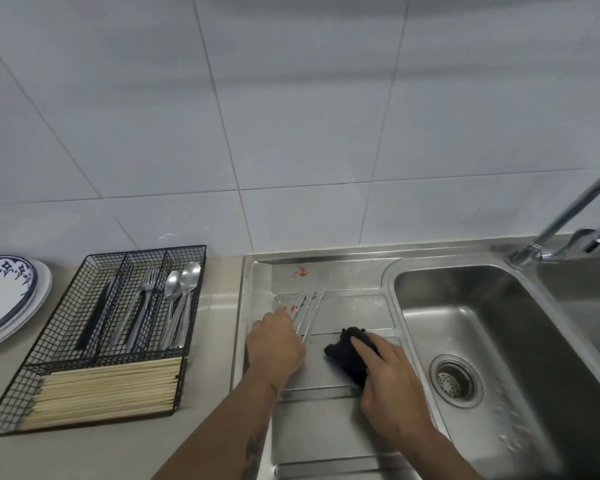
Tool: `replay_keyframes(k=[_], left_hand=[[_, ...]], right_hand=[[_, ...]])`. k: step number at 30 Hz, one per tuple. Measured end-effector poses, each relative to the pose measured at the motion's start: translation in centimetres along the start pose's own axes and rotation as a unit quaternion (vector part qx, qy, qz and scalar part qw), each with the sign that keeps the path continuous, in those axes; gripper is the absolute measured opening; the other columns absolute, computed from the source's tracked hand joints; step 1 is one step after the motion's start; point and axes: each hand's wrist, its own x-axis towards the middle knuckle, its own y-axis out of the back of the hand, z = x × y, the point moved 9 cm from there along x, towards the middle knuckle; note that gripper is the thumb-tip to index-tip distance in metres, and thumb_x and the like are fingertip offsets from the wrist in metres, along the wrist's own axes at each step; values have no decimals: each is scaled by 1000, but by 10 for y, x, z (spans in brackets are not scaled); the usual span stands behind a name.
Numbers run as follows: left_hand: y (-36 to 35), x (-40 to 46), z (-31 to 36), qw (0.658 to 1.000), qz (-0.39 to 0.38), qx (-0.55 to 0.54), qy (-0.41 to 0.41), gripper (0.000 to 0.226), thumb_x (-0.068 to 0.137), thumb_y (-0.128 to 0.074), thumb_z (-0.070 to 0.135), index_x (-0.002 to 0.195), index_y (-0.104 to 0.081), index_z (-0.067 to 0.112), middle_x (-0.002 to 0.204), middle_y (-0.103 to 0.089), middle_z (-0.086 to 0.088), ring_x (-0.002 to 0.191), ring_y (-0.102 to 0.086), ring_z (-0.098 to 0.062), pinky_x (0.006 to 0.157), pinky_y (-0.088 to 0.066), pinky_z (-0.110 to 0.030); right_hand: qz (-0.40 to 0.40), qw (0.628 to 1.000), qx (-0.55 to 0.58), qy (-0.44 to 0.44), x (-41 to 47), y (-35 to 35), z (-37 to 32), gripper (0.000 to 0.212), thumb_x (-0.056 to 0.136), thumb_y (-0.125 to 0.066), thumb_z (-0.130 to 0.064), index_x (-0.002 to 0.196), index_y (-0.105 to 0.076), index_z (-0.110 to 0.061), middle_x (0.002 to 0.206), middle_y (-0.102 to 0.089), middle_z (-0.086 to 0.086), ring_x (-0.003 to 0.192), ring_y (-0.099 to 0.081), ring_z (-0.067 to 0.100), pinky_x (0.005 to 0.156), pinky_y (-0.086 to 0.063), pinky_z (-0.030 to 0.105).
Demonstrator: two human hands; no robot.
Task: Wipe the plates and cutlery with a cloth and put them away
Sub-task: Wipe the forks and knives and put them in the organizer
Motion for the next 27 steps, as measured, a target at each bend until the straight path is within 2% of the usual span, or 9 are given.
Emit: replay_keyframes(k=[4,13,18,23,27], left_hand=[[-3,-2,2,1000,-6,9,4,43,89,-58,23,129,-48,12,114,-58,-7,103,-57,-24,91,-51,-34],[11,-12,-8,999,-7,-30,34,37,85,-63,26,118,-52,11,108,-56,-4,100,-58,-23,86,-53,-33],[36,-24,-22,999,9,-21,37,24,88,-59,25,109,-61,14,104,-62,-3,99,-61,-23,85,-55,-34],[55,-47,-40,999,15,-38,4,21,90,-55,20,108,-63,16,102,-57,0,91,-60,-19,80,-53,-32],[78,-78,-40,994,61,-72,-47,23,92,-48,16,107,-63,21,101,-53,6,86,-52,-13,72,-39,-26]], right_hand=[[-1,1000,17,7,2,-2,1,69,70,-58,1,135,-55,-23,139,-50,-3,123,-46,21,98,-49,39],[13,1000,24,-2,-14,7,3,66,72,-56,-2,134,-55,-24,139,-50,-3,123,-47,22,102,-45,36],[29,999,15,10,-20,22,-15,64,76,-54,-3,136,-53,-25,140,-49,-4,124,-45,20,103,-44,38],[57,997,24,56,-24,44,-55,64,75,-58,1,135,-55,-22,138,-50,-3,123,-45,18,104,-43,39],[99,990,26,95,-28,65,-95,59,80,-60,1,135,-55,-19,137,-52,0,123,-47,20,105,-43,39]])
